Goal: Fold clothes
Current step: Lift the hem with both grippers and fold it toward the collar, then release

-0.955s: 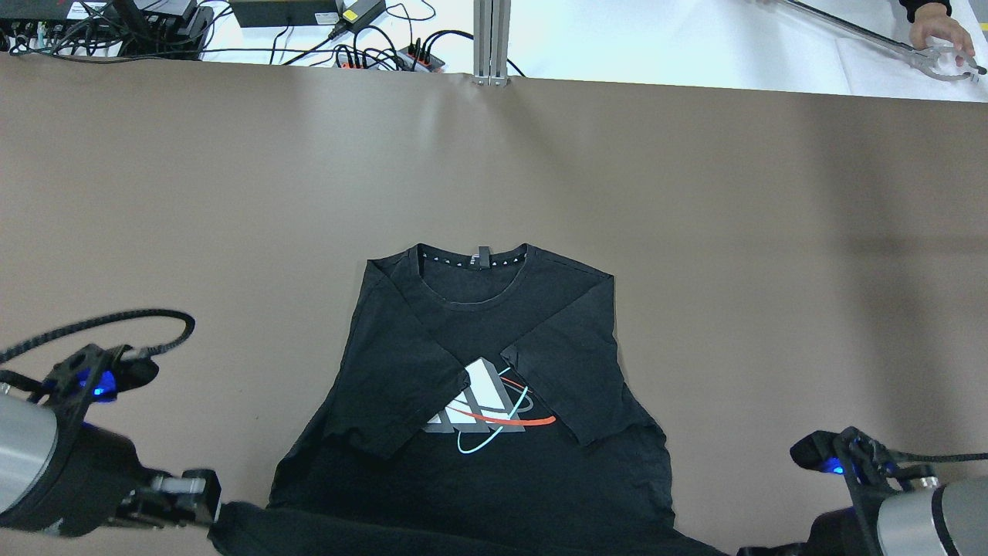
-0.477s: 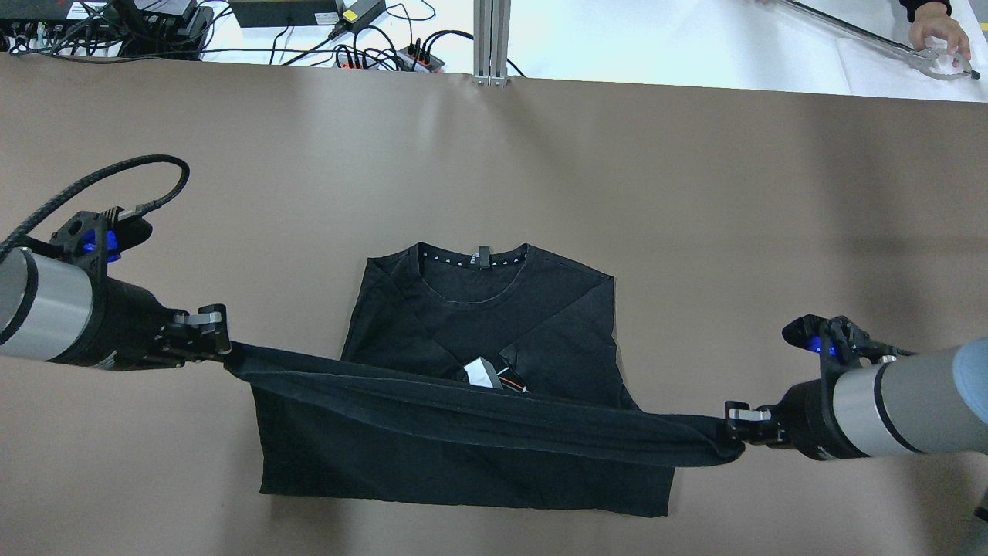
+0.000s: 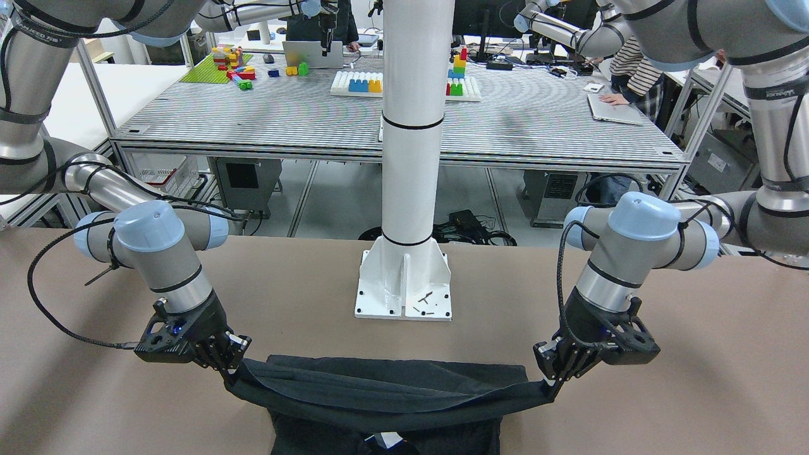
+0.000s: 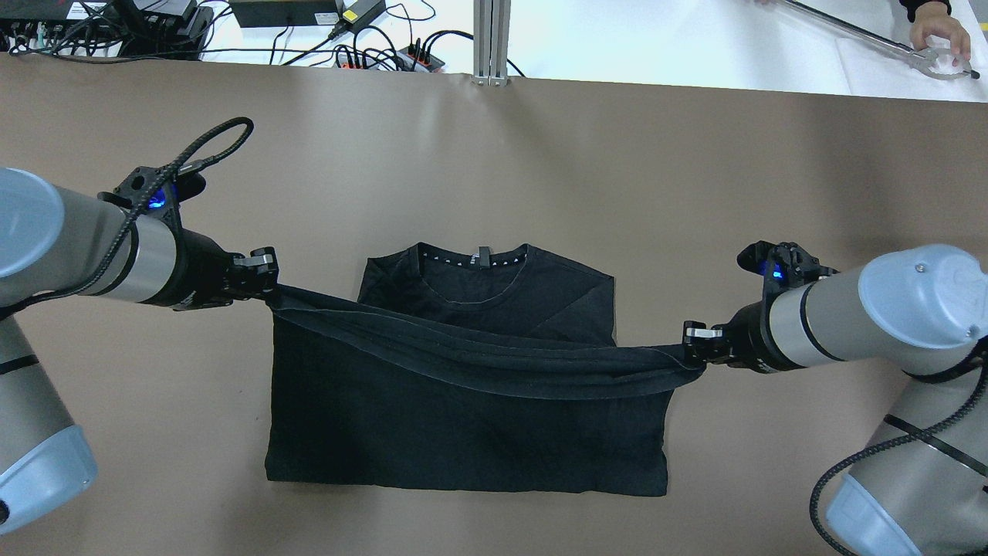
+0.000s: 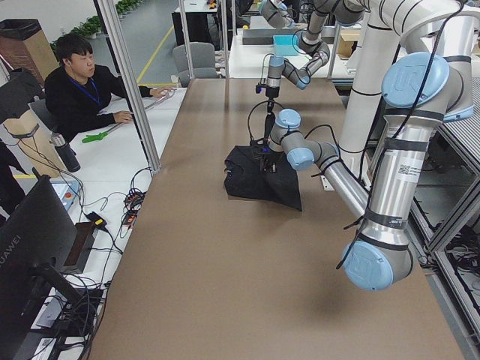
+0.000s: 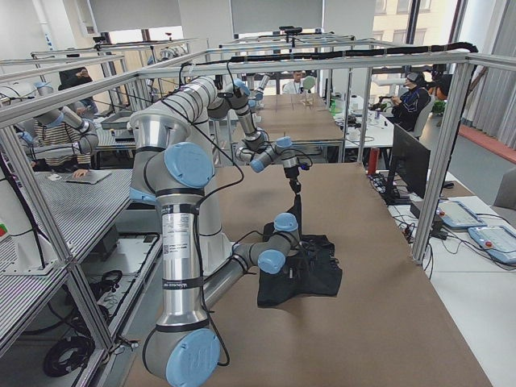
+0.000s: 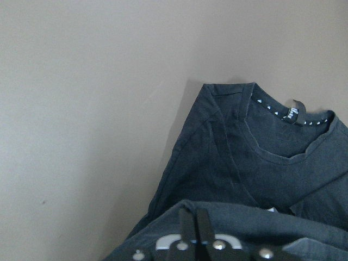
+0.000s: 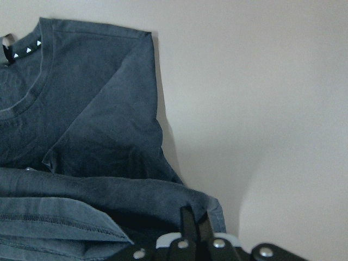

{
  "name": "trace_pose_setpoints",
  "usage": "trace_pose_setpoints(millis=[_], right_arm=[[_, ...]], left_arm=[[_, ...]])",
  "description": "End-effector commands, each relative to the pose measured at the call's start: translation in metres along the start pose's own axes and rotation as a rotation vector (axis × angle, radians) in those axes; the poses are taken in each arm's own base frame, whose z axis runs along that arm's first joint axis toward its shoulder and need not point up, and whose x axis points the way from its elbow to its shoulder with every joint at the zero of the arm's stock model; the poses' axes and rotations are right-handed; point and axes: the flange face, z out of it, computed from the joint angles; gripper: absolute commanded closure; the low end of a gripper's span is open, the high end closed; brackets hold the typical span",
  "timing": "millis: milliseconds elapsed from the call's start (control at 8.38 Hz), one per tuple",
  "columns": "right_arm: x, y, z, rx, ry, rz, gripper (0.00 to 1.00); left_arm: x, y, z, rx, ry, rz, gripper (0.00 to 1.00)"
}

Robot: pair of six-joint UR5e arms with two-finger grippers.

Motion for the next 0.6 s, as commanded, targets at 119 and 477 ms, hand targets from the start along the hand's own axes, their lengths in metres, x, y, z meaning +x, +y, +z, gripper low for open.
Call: trace_pose_setpoints(millis=[119, 477], right_arm=[[-0.014, -0.029, 0.014, 0.066, 0.075, -0.017, 1.00], [-0.018, -0.063, 0.054, 0.079, 0.132, -0.037, 1.00]], left_arm=[[0.027, -0.042, 0.050, 0.084, -0.057, -0.029, 1.00], [0.037, -0.080, 0.093, 0.113, -0.131, -0.022, 1.00]])
